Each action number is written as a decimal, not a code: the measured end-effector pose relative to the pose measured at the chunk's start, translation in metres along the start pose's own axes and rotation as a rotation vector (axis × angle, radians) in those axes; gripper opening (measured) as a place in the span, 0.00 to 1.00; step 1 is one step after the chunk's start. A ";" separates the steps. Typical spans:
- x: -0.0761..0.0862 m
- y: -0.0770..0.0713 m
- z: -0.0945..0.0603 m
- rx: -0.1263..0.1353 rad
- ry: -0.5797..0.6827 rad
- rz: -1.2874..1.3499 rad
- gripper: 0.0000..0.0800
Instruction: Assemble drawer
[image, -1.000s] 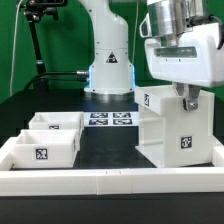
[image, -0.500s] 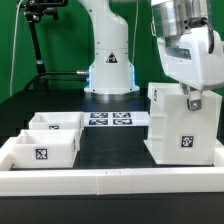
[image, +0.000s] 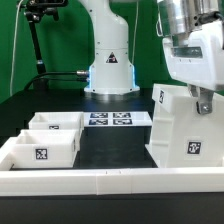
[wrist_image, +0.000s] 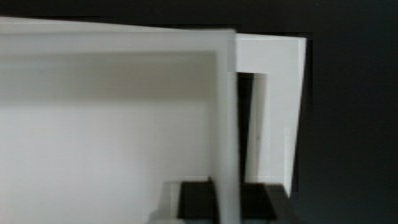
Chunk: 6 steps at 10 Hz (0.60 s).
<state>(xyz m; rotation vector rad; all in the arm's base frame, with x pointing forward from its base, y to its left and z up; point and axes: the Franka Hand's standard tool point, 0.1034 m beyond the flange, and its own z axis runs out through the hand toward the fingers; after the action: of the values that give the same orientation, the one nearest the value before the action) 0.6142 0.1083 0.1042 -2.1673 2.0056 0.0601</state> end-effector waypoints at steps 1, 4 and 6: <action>0.000 0.000 0.000 0.000 0.000 -0.001 0.05; 0.000 0.000 0.000 0.000 0.000 -0.004 0.05; 0.003 -0.011 0.002 0.012 0.001 -0.002 0.05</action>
Offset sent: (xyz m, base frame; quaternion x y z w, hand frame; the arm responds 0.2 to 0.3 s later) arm 0.0000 0.0000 0.0000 0.0000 0.0000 0.0000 1.0000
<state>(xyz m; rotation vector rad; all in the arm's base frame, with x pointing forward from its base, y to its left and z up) 0.6255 0.1066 0.1033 -2.1624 1.9994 0.0462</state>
